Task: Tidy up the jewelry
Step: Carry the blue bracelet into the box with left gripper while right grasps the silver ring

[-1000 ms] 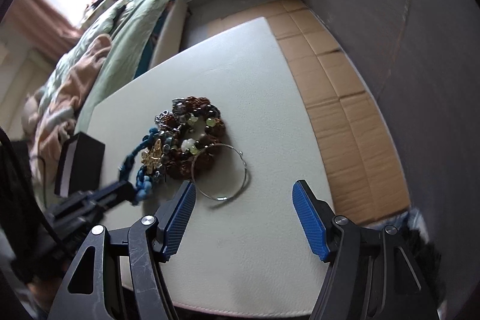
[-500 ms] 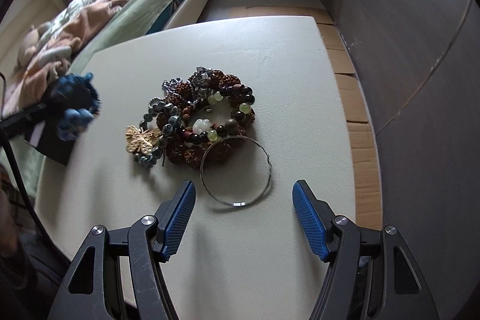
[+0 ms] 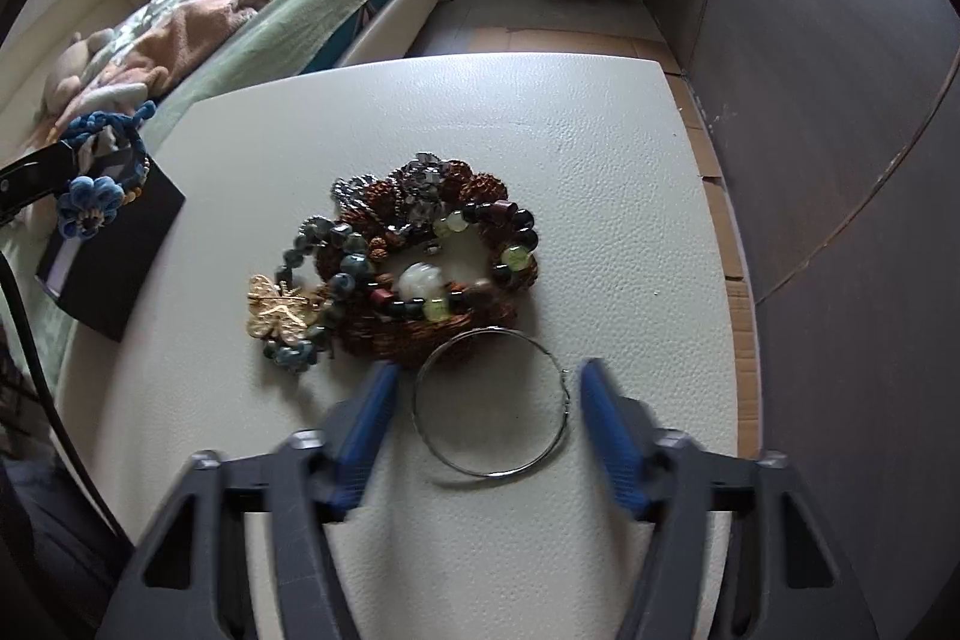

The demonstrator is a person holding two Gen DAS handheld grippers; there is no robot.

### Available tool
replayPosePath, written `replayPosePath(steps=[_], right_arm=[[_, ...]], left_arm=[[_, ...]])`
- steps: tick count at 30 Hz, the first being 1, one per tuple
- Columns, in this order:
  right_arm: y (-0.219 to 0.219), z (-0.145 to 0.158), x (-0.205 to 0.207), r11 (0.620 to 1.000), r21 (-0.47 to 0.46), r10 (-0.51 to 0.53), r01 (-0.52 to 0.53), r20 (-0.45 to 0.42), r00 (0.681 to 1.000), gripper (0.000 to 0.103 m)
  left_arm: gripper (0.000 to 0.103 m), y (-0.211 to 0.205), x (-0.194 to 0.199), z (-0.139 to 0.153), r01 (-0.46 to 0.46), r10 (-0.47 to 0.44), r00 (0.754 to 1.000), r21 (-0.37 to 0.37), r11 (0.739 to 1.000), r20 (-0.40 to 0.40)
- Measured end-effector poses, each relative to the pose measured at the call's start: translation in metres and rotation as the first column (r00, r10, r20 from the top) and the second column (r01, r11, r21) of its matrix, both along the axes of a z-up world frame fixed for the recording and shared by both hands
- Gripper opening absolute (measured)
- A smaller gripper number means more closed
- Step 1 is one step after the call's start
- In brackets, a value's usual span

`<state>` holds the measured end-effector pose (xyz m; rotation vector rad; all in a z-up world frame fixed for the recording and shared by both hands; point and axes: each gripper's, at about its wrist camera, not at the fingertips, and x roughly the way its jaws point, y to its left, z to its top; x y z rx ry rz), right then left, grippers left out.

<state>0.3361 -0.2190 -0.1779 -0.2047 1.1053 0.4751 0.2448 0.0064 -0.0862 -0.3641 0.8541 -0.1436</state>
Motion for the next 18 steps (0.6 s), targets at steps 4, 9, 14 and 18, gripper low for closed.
replayPosePath(steps=[4, 9, 14, 18], right_arm=[[-0.001, 0.007, -0.003, 1.000, 0.024, -0.012, 0.012, -0.012, 1.000, 0.051], [-0.003, 0.022, -0.008, 0.997, 0.068, -0.047, 0.046, 0.007, 0.999, 0.051], [0.006, 0.038, -0.013, 0.992, 0.116, -0.057, 0.052, 0.040, 0.998, 0.051], [0.019, 0.052, -0.019, 0.986, 0.158, -0.055, 0.043, 0.072, 0.996, 0.051]], left_arm=[[0.010, 0.015, -0.005, 0.006, -0.030, 0.030, 0.999, -0.009, 1.000, 0.013], [0.010, 0.037, -0.010, 0.009, -0.074, 0.074, 0.997, -0.012, 0.997, 0.014], [0.010, 0.055, -0.012, 0.008, -0.108, 0.108, 0.994, -0.013, 0.994, 0.006], [0.010, 0.065, -0.012, 0.005, -0.127, 0.126, 0.992, -0.014, 0.992, -0.011]])
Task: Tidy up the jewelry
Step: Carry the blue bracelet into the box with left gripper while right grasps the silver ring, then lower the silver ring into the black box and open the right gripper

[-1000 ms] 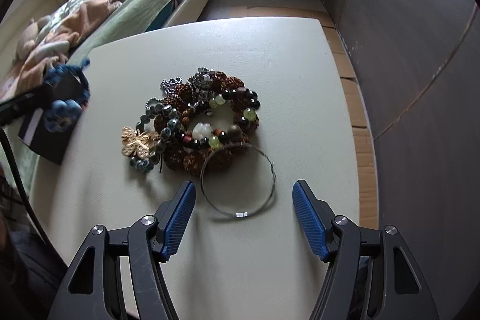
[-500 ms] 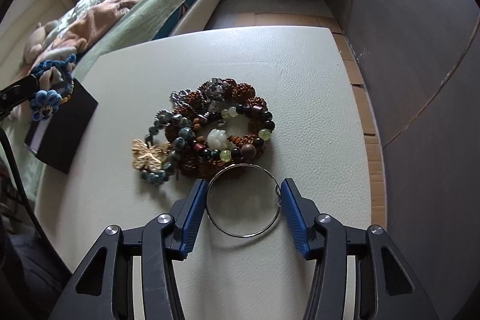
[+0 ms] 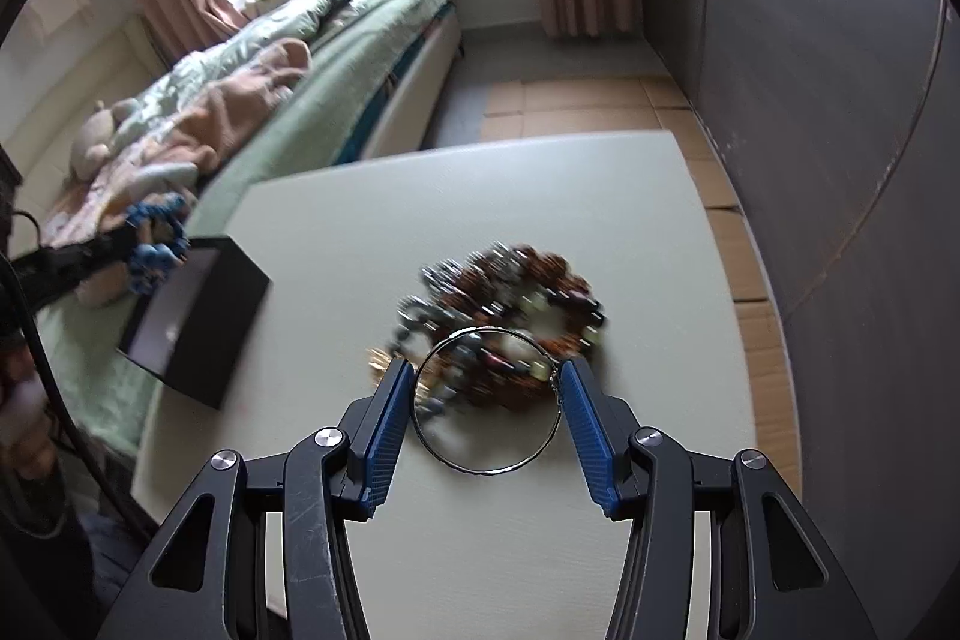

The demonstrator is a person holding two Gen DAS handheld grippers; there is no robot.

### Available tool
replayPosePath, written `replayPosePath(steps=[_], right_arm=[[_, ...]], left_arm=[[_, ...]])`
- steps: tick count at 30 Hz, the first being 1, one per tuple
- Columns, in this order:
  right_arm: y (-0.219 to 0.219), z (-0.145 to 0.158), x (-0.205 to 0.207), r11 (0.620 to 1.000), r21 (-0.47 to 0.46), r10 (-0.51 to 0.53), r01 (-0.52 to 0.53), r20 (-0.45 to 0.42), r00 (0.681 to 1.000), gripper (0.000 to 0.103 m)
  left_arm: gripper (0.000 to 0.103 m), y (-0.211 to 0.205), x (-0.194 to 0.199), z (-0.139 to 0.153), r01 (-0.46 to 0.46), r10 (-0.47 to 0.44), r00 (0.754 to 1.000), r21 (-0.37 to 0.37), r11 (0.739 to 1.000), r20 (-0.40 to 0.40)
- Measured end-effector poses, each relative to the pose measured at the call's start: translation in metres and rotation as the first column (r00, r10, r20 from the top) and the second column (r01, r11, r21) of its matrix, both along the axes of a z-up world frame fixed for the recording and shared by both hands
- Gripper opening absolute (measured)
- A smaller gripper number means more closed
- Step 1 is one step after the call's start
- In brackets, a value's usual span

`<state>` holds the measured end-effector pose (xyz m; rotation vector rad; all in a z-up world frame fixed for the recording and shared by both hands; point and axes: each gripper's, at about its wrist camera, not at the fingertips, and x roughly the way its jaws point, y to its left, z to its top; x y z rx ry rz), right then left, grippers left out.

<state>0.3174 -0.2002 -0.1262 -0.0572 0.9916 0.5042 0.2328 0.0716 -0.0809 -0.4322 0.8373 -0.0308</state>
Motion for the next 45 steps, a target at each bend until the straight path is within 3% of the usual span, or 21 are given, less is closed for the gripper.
replayPosePath(steps=[4, 6, 7, 8, 9, 10, 11, 22, 28, 32, 43, 44, 45], right_arm=[[0.015, 0.011, -0.003, 0.999, 0.048, 0.003, -0.004, 0.018, 1.000, 0.051], [0.024, 0.015, -0.004, 0.997, 0.074, 0.008, -0.009, 0.018, 1.000, 0.051], [0.030, 0.017, -0.005, 0.996, 0.088, 0.013, -0.015, 0.017, 1.000, 0.051], [0.034, 0.017, -0.005, 0.995, 0.098, 0.019, -0.020, 0.016, 1.000, 0.051], [0.039, 0.018, -0.006, 0.994, 0.109, 0.027, -0.028, 0.015, 1.000, 0.051], [0.045, 0.019, -0.007, 0.992, 0.120, 0.034, -0.036, 0.015, 0.999, 0.051], [0.049, 0.020, -0.009, 0.991, 0.128, 0.040, -0.041, 0.015, 0.999, 0.051], [0.115, 0.025, -0.022, 0.966, 0.218, 0.139, -0.140, 0.019, 0.990, 0.051], [0.148, 0.023, -0.030, 0.953, 0.246, 0.180, -0.179, 0.016, 0.983, 0.052], [0.167, 0.018, -0.032, 0.945, 0.260, 0.205, -0.197, -0.004, 0.979, 0.052], [0.192, 0.005, -0.032, 0.917, 0.356, 0.218, -0.180, -0.070, 0.973, 0.053], [0.197, 0.002, -0.030, 0.908, 0.379, 0.230, -0.182, -0.087, 0.969, 0.055], [0.200, -0.001, -0.029, 0.904, 0.387, 0.241, -0.183, -0.107, 0.965, 0.066]], left_arm=[[0.010, 0.012, 0.001, -0.005, -0.024, 0.023, 0.999, -0.043, 0.999, -0.029], [0.015, 0.017, 0.002, -0.009, -0.036, 0.032, 0.998, -0.074, 0.997, -0.047], [0.023, 0.021, 0.003, -0.011, -0.050, 0.045, 0.997, -0.084, 0.995, -0.061], [0.044, 0.024, 0.003, -0.013, -0.067, 0.061, 0.995, -0.081, 0.995, -0.075], [0.056, 0.027, 0.003, -0.013, -0.083, 0.077, 0.994, -0.076, 0.994, -0.081], [0.077, 0.031, 0.001, -0.012, -0.100, 0.094, 0.993, -0.077, 0.992, -0.076], [0.083, 0.034, -0.001, -0.010, -0.114, 0.109, 0.992, -0.081, 0.990, -0.065], [0.083, 0.070, -0.017, 0.001, -0.196, 0.194, 0.980, -0.052, 0.979, -0.037], [0.083, 0.075, -0.025, -0.001, -0.161, 0.161, 0.986, 0.002, 0.987, -0.053], [0.083, 0.075, -0.033, 0.000, -0.154, 0.159, 0.986, 0.086, 0.984, -0.048], [0.083, 0.097, -0.040, -0.004, -0.193, 0.197, 0.978, 0.055, 0.980, -0.070], [0.083, 0.097, -0.039, -0.004, -0.194, 0.198, 0.978, 0.054, 0.979, -0.070], [0.083, 0.097, -0.039, -0.004, -0.193, 0.197, 0.978, 0.055, 0.980, -0.071]])
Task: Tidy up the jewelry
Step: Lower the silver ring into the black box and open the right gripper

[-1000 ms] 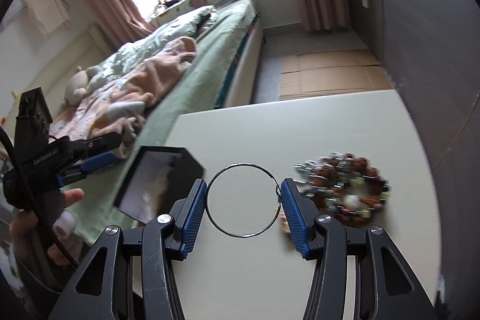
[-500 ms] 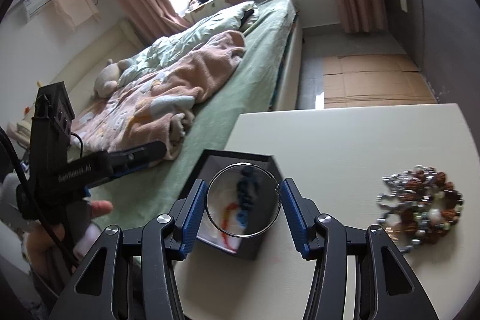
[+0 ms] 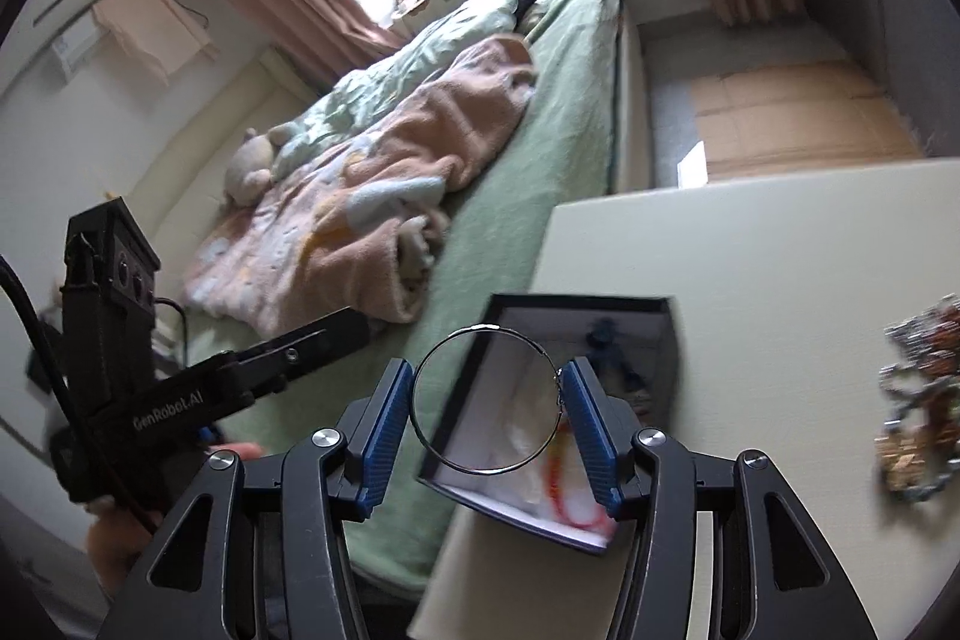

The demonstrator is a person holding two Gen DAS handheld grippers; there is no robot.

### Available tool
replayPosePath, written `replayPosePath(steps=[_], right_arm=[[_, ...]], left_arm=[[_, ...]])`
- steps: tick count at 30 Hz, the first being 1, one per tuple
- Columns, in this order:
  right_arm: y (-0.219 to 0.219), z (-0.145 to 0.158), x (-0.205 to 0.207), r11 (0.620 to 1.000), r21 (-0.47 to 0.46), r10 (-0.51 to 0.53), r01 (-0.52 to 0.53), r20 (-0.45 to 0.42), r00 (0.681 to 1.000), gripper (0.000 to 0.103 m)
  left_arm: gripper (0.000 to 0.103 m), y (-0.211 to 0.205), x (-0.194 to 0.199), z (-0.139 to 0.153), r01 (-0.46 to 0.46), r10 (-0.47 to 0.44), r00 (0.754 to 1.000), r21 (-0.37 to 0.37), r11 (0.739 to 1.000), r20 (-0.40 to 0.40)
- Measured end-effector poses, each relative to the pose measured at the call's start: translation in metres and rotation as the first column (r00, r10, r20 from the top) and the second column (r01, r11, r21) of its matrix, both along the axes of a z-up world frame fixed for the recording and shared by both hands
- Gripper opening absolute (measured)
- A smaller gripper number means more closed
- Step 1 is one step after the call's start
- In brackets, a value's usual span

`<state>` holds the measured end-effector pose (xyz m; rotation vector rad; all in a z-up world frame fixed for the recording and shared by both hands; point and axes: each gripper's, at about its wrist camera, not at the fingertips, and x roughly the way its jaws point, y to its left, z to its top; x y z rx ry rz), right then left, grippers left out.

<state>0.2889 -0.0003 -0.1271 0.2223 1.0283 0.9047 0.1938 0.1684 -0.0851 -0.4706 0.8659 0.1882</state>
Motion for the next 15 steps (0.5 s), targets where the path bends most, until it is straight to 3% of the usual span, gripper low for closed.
replayPosePath(steps=[2, 5, 9, 15], right_arm=[[0.005, -0.011, 0.005, 1.000, -0.019, 0.003, -0.004, -0.058, 0.998, 0.074], [0.001, -0.015, 0.007, 0.999, -0.040, -0.019, 0.016, -0.080, 0.997, 0.075], [-0.014, -0.003, 0.005, 0.999, -0.035, -0.038, 0.036, -0.050, 0.998, 0.083], [-0.056, 0.011, 0.008, 0.991, -0.053, -0.127, 0.126, -0.023, 0.992, 0.083]], left_arm=[[0.083, -0.001, 0.001, -0.001, 0.005, -0.005, 1.000, 0.001, 1.000, -0.003], [0.083, -0.005, 0.002, -0.001, 0.015, -0.015, 1.000, -0.001, 1.000, -0.005], [0.083, -0.011, 0.004, 0.000, 0.029, -0.029, 1.000, -0.005, 1.000, -0.001], [0.083, -0.030, 0.010, 0.003, 0.064, -0.064, 0.998, -0.010, 0.998, 0.007]])
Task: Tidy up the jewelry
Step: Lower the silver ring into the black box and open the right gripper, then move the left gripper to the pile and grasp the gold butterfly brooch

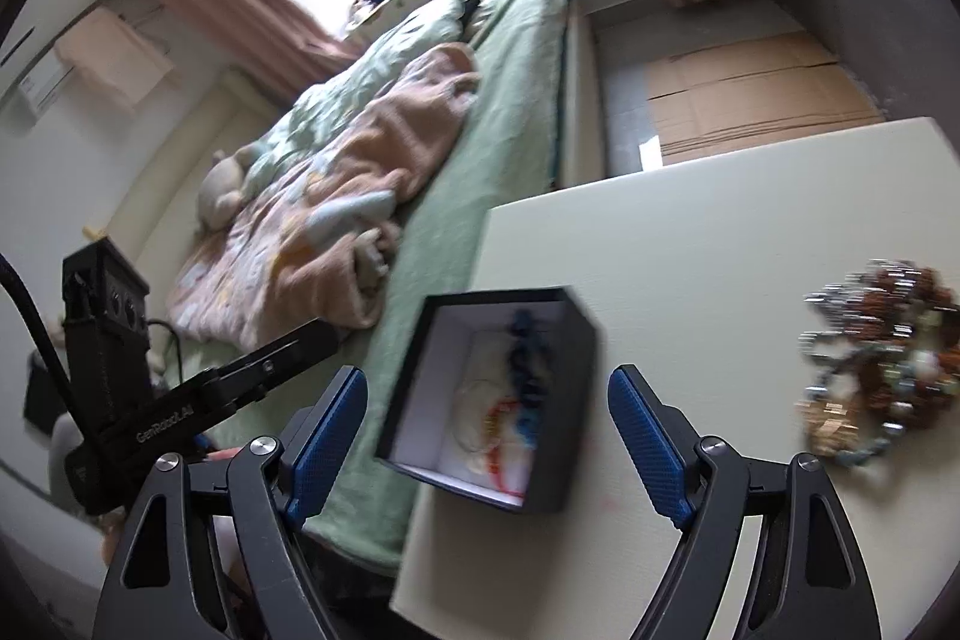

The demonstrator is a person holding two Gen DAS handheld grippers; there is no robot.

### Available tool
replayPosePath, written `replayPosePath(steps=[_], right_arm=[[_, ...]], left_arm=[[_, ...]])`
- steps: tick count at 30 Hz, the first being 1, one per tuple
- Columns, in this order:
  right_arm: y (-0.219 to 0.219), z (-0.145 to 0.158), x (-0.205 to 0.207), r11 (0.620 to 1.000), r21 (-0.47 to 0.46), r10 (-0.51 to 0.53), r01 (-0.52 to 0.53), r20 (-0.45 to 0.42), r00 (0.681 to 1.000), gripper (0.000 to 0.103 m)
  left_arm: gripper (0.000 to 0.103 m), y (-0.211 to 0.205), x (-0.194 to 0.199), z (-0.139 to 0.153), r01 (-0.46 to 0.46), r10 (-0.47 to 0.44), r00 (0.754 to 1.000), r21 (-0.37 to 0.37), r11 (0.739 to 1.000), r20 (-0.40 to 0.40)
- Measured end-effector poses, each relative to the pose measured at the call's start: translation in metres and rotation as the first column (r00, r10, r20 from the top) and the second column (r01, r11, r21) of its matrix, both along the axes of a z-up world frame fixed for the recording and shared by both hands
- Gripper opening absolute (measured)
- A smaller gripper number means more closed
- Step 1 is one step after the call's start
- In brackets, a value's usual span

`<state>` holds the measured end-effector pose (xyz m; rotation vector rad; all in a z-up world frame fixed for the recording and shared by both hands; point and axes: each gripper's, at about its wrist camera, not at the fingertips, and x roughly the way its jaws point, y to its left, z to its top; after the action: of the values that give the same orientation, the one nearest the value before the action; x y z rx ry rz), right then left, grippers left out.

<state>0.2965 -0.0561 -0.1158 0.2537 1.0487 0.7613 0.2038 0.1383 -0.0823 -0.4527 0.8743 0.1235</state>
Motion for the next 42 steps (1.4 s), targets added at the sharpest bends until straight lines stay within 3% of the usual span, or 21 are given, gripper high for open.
replayPosePath(steps=[17, 24, 27, 35, 42], right_arm=[[-0.099, 0.005, 0.017, 0.975, -0.102, -0.203, 0.199, -0.027, 0.979, 0.083], [-0.140, -0.006, 0.027, 0.932, -0.127, -0.352, 0.341, -0.085, 0.932, 0.083], [-0.157, -0.010, 0.032, 0.915, -0.114, -0.399, 0.387, -0.113, 0.910, 0.083], [-0.182, -0.007, 0.034, 0.898, -0.100, -0.438, 0.429, -0.105, 0.893, 0.083], [-0.204, -0.008, 0.037, 0.881, -0.113, -0.471, 0.460, -0.118, 0.874, 0.083]], left_arm=[[0.083, -0.078, 0.027, 0.001, 0.149, -0.149, 0.989, 0.004, 0.989, 0.012], [0.083, -0.109, 0.039, -0.004, 0.208, -0.209, 0.978, 0.009, 0.978, 0.028], [0.083, -0.125, 0.042, -0.006, 0.245, -0.245, 0.969, 0.016, 0.969, 0.037], [0.067, -0.167, 0.050, -0.018, 0.347, -0.348, 0.937, 0.041, 0.937, 0.018], [0.067, -0.195, 0.061, -0.039, 0.397, -0.396, 0.918, 0.070, 0.915, -0.035]])
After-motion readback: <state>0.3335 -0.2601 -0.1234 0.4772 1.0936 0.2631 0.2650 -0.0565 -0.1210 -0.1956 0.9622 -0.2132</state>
